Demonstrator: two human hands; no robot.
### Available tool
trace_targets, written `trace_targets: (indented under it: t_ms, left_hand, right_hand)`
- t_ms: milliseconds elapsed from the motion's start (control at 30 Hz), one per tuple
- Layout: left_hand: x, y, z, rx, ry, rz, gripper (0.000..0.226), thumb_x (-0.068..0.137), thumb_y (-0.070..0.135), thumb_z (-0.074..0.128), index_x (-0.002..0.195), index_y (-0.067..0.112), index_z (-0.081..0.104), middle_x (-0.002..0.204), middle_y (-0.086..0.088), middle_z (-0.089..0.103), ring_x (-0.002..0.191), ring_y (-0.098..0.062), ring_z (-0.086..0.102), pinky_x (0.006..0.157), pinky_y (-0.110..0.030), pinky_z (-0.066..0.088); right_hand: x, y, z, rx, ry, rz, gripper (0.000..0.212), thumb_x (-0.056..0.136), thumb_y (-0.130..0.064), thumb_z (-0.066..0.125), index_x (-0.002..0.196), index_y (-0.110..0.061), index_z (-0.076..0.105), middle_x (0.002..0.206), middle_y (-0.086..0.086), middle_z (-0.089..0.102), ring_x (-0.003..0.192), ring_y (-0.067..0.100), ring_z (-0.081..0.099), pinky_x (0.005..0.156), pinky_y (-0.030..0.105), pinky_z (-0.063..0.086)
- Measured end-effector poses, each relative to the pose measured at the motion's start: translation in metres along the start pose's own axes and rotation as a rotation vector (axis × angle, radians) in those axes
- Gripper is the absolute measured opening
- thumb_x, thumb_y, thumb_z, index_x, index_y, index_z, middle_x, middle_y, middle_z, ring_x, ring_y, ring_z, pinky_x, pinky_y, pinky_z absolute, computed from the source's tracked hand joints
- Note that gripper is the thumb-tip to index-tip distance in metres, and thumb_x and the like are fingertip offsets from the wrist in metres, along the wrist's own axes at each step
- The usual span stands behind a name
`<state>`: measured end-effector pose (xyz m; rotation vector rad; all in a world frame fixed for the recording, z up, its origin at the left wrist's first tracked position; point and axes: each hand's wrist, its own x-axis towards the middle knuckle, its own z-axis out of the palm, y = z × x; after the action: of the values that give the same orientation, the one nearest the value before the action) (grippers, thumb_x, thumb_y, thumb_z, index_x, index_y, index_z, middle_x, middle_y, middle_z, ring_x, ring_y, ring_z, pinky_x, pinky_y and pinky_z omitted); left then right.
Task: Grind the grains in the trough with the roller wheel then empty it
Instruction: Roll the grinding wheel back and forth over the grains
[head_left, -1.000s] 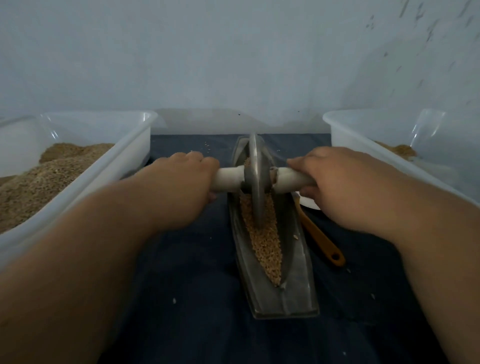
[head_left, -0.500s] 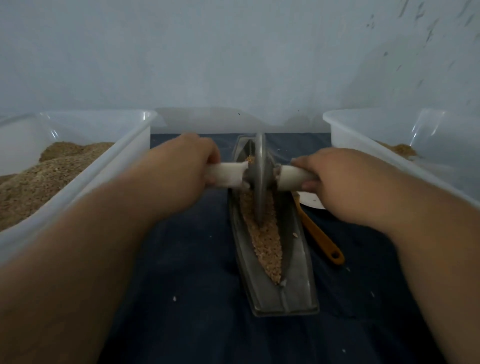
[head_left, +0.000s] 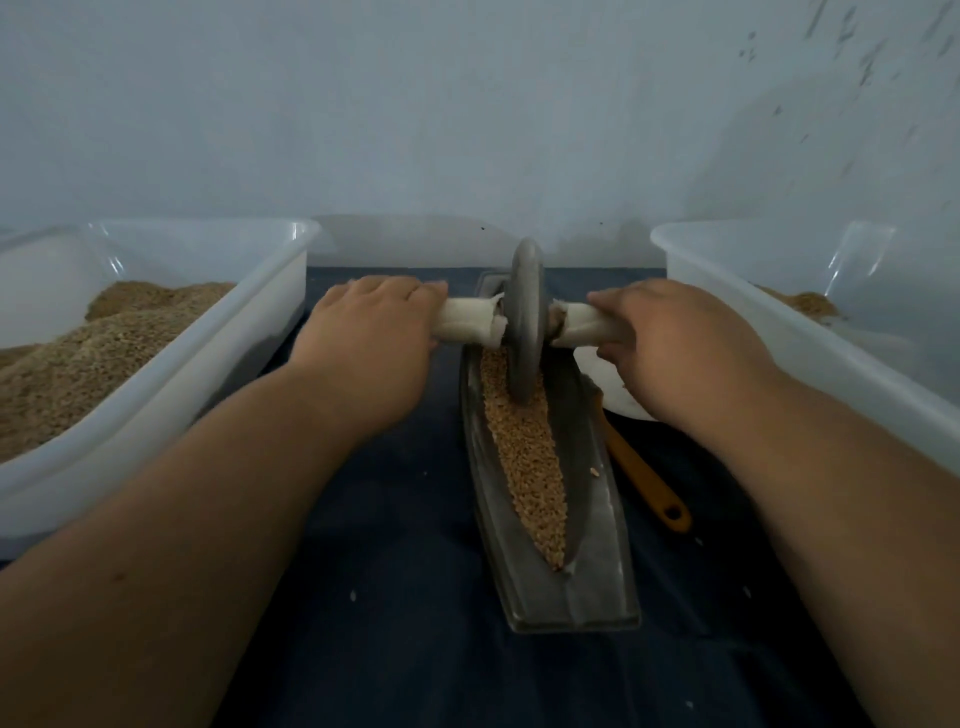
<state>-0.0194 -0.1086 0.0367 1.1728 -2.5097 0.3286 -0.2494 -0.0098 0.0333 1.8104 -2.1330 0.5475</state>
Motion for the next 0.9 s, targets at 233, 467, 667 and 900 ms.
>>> trace_targets:
  t_ms: [233,467,667,900]
  left_hand:
    - [-0.015,0.001,-0.046,0.100,-0.296,0.141,0.018,0.086,0.043,0.064,0.101,0.038,0.056,0.097,0.009,0.061,0.089,-0.015,0.057,0.077,-0.031,0.044]
    - [-0.008,-0.006,-0.028,0.013,-0.187,0.095,0.032,0.085,0.034,0.068,0.117,0.035,0.063,0.108,0.003,0.060,0.100,-0.020,0.057,0.087,-0.036,0.046]
    - [0.006,-0.009,0.019,-0.118,0.281,-0.068,0.052,0.091,0.009,0.057,0.141,0.019,0.049,0.131,-0.011,0.054,0.125,-0.037,0.044,0.109,-0.046,0.030]
    - [0.011,-0.015,0.028,-0.043,-0.006,-0.117,0.066,0.098,0.020,0.049,0.154,0.015,0.015,0.156,-0.007,0.030,0.147,-0.025,0.018,0.120,-0.045,0.010]
  right_hand:
    - [-0.025,-0.019,-0.059,-0.221,-0.361,-0.146,0.035,0.091,-0.033,0.061,0.124,-0.040,0.054,0.092,-0.009,0.054,0.079,0.010,0.047,0.058,0.025,0.029]
    - [-0.011,-0.016,-0.038,-0.086,-0.263,-0.012,0.053,0.088,-0.020,0.066,0.135,-0.039,0.052,0.110,0.000,0.060,0.096,0.019,0.056,0.080,0.032,0.044]
    - [0.002,0.007,0.006,0.096,0.157,0.143,0.043,0.092,-0.023,0.064,0.133,-0.021,0.055,0.130,0.004,0.051,0.116,0.027,0.051,0.091,0.034,0.040]
    - [0.007,0.005,0.005,-0.036,0.081,0.068,0.050,0.099,-0.020,0.052,0.147,-0.028,0.041,0.140,0.003,0.049,0.134,0.034,0.037,0.117,0.047,0.023]
